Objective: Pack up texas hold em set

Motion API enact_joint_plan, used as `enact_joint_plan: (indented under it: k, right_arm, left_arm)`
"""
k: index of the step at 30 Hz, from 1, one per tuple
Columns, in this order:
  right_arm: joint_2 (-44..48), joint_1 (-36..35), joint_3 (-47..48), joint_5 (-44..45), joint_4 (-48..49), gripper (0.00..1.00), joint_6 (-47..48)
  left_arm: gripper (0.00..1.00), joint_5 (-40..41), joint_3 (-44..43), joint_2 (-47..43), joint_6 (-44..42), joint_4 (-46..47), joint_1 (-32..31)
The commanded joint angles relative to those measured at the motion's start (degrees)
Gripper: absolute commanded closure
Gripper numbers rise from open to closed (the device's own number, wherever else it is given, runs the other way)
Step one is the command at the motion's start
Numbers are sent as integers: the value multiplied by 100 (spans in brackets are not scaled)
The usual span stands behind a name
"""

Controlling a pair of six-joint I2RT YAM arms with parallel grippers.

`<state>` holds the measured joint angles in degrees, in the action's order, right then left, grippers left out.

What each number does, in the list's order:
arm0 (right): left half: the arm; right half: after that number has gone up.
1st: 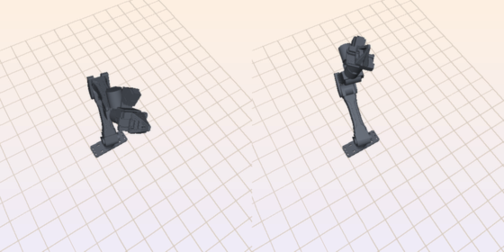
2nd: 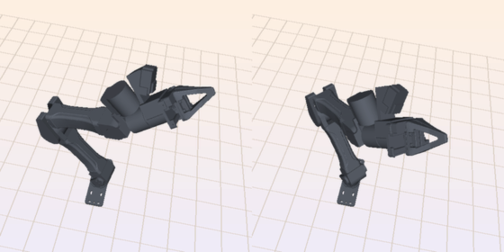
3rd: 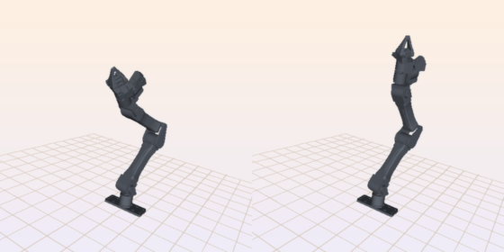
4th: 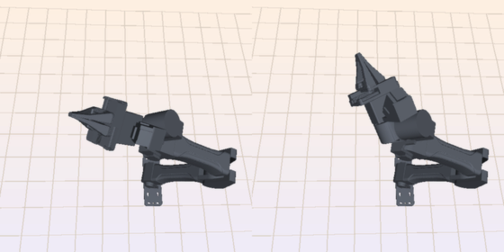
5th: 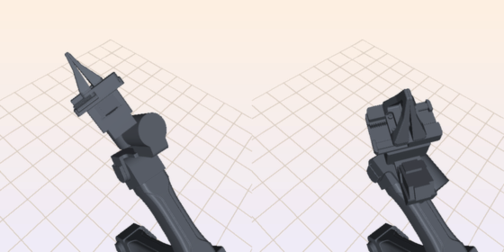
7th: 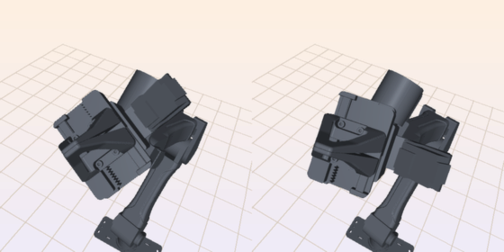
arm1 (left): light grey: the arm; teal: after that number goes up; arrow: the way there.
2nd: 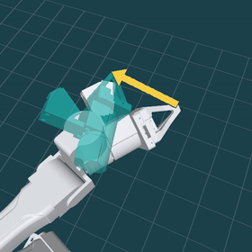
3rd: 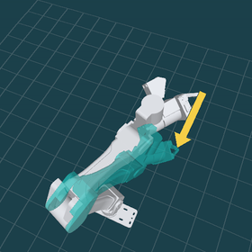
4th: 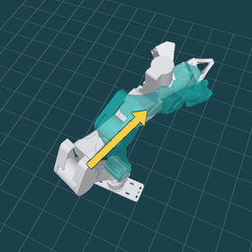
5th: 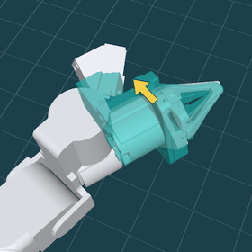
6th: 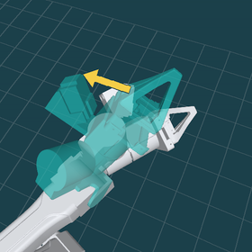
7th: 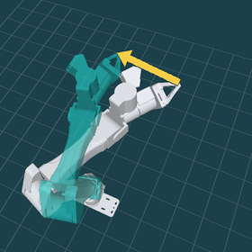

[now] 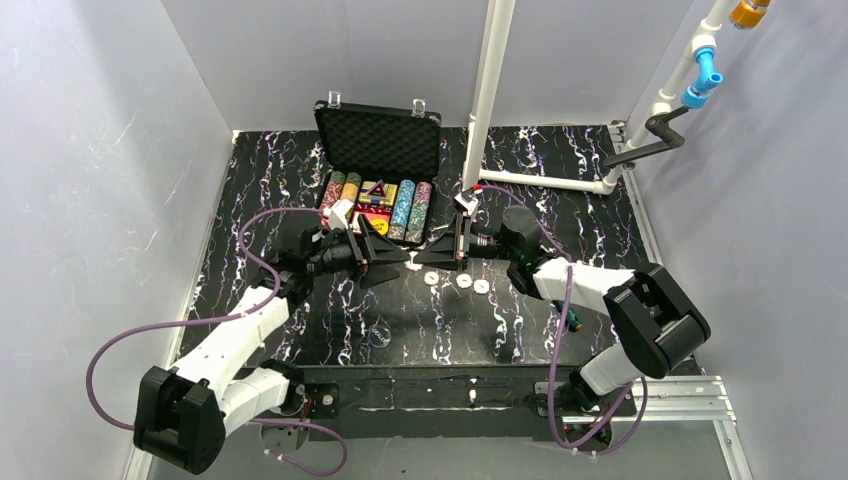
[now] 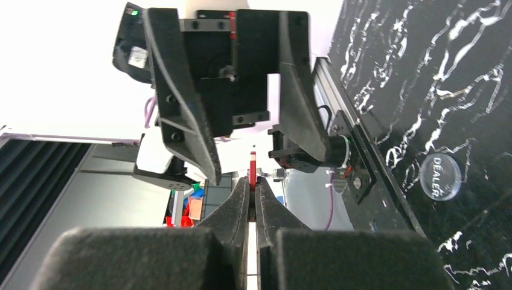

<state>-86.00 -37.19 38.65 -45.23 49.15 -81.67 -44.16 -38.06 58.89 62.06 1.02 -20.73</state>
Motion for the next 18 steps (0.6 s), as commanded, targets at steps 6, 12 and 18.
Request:
enact_joint_plan:
  k: [6,12,18]
  right_arm:
    - [-77,1,44,-48,1383,99,-770]
    - [-220,-23,108,-76,1638,99,-949]
    - [-345,-68,168,-86,1679,99,-980]
  left_arm:
    - [41,-455,547,-173,1749,2454,24]
    - [60,-501,626,-72,1970,2810,12]
    - [77,-550,515,59,2084,3060,-1]
